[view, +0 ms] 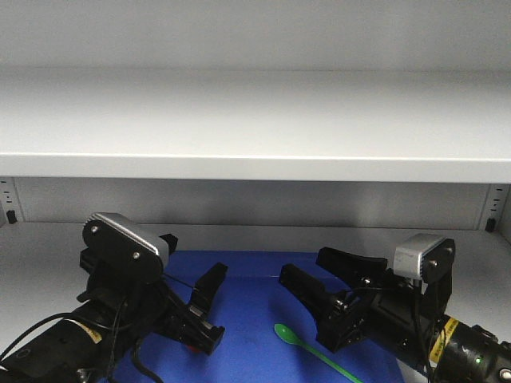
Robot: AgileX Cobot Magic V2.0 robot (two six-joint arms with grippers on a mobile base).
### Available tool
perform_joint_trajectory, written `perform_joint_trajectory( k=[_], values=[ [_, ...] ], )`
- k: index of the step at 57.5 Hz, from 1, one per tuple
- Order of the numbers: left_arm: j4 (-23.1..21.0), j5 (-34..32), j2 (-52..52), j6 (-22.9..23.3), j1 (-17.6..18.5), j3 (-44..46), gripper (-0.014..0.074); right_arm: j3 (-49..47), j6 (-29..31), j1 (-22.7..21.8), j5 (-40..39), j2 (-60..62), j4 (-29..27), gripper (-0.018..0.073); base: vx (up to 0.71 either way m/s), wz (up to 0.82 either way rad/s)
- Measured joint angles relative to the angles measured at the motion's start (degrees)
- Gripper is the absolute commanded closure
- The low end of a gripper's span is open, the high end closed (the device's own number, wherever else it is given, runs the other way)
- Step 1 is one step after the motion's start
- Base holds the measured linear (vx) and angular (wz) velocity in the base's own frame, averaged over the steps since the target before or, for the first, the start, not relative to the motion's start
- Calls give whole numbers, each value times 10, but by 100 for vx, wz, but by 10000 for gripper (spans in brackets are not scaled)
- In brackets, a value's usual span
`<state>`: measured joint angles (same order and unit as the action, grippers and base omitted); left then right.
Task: Sort red and green spoons into left cabinet
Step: 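Open both grippers to release the red and green spoons onto the tray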
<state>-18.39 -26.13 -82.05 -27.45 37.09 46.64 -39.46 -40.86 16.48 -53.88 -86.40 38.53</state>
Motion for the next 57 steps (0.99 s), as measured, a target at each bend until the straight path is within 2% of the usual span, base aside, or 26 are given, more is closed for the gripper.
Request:
perform_joint_trajectory(
  k=[7,11,22,28,33,44,52,57],
  values=[
    [-6,9,9,-69,0,0,10,0,0,0,6,0,17,12,0,0],
    [-29,11,18,-118,0,0,10,0,0,0,12,0,22,12,0,0],
    [-160,13,36,-290,0,0,10,0,0,0,14,0,22,12,0,0],
    [-234,6,44,-347,0,0,10,0,0,0,14,0,22,12,0,0],
    [-287,-9,50,-373,0,0,10,0,0,0,14,0,22,12,0,0],
    [-370,-20,54,-411,0,0,11,0,0,0,15,0,22,46,0,0],
    [-439,-3,54,-415,0,0,41,0,0,0,26,0,26,143,0,0],
    [-463,24,55,-416,0,0,123,0,0,0,41,0,41,249,0,0]
  ],
)
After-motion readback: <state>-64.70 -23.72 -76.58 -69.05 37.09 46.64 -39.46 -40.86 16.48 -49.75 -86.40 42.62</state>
